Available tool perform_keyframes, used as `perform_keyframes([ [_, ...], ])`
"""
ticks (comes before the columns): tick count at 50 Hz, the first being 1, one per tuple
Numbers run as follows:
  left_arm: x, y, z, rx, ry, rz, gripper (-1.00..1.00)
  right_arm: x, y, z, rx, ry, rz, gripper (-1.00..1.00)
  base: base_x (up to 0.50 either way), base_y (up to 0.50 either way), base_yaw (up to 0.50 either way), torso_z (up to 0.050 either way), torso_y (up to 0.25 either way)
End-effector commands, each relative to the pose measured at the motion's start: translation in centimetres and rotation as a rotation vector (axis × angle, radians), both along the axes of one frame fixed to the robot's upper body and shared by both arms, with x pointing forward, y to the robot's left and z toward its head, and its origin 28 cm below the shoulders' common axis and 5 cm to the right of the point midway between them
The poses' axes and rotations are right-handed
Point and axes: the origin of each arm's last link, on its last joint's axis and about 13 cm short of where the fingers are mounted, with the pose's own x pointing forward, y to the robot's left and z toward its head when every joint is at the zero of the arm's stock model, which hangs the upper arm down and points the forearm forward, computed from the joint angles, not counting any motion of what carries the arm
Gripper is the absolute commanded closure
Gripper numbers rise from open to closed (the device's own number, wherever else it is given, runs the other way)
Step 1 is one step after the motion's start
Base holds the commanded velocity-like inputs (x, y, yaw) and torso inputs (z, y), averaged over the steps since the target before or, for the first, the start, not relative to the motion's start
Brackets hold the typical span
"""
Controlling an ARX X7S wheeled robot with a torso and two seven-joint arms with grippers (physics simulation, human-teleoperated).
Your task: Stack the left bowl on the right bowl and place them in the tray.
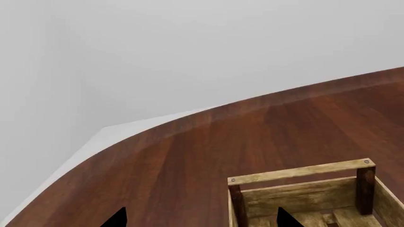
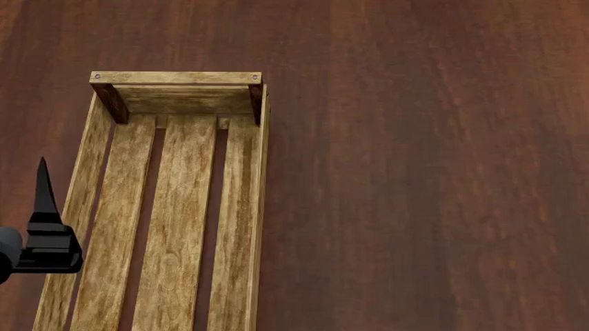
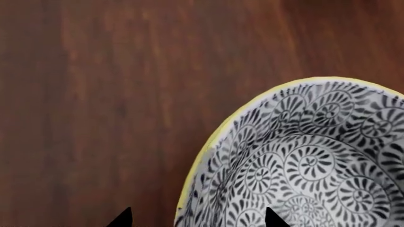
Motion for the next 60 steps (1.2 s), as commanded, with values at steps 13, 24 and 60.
perform_keyframes([
  [13,0.0,0.0,-0.1,-0.001,0.003,-0.002,-1.00,0.3,0.0,-1.1,0.014,0.032,0.005,-1.00,0.00,0.00,0.00,0.000,0.000],
  [24,0.0,0.0,-0.1,0.000,0.003,-0.001,-1.00,0.4,-0.2,-1.7,0.023,0.048,0.001,-1.00,0.00,0.00,0.00,0.000,0.000],
  [60,-0.1,0.1,0.1,-0.005,-0.006,0.002,-1.00,-1.4,1.0,4.2,-0.146,-0.050,0.013,1.00,0.00,0.00,0.00,0.000,0.000],
])
